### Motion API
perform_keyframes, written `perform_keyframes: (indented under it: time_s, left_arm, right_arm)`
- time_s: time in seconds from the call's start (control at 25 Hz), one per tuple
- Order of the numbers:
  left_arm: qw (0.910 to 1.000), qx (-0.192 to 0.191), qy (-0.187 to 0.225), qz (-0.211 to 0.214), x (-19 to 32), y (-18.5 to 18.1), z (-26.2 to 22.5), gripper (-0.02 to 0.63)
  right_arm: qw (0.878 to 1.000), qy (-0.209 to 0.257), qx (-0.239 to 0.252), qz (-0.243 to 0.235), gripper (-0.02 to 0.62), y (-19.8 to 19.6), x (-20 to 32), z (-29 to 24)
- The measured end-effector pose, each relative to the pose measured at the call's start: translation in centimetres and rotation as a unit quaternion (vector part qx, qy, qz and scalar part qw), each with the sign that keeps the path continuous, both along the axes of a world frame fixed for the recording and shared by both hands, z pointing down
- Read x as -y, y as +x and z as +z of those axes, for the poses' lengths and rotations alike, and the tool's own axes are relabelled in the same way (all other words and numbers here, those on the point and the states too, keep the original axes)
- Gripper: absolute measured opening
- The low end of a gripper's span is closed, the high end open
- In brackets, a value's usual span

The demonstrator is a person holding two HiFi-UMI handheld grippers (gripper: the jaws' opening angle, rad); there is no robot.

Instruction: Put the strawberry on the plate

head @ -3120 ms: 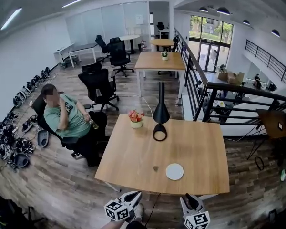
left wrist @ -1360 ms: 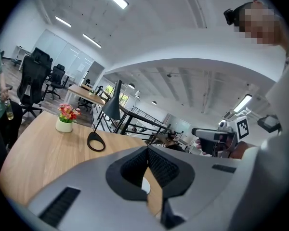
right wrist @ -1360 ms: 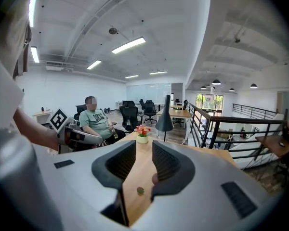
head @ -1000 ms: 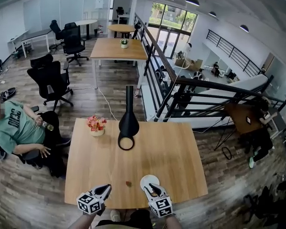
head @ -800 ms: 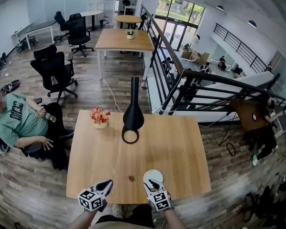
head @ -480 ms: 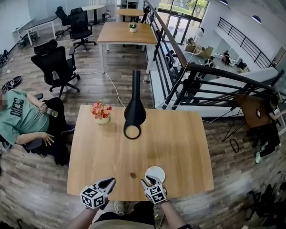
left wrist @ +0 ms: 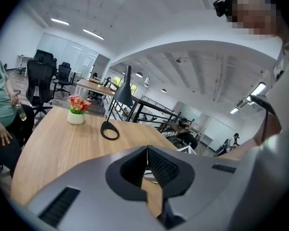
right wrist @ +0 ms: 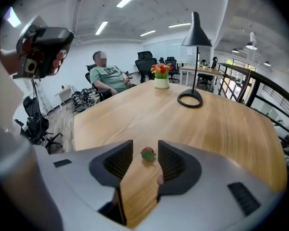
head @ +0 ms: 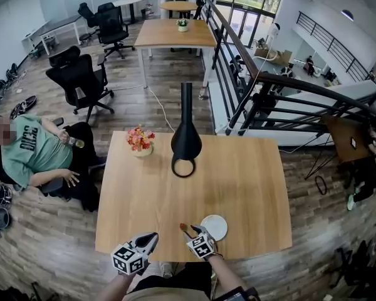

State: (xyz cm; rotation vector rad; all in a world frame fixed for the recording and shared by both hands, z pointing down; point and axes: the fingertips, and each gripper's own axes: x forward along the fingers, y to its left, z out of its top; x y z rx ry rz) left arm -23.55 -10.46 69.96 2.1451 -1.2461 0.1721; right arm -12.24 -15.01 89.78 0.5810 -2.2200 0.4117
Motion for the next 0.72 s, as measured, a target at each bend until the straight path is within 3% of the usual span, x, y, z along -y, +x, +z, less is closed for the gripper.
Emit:
perform_keyframes:
  time_s: [0.52, 0.72]
  left_arm:
    - [0.9984, 0.01, -0.031, -0.045, -1.2, -2.4, 2.0, 0.004]
    - [0.9976, 0.011, -0.039, -0.055, -1.5, -2.4, 2.2, 0.004]
  right_arm:
    - [0.996, -0.017, -0.075, -0.048, 0.146, -2.9, 0.6, 9.3]
    - [0.994, -0.019, -0.096, -0.041, 0.146, -2.9, 0.9, 10.8]
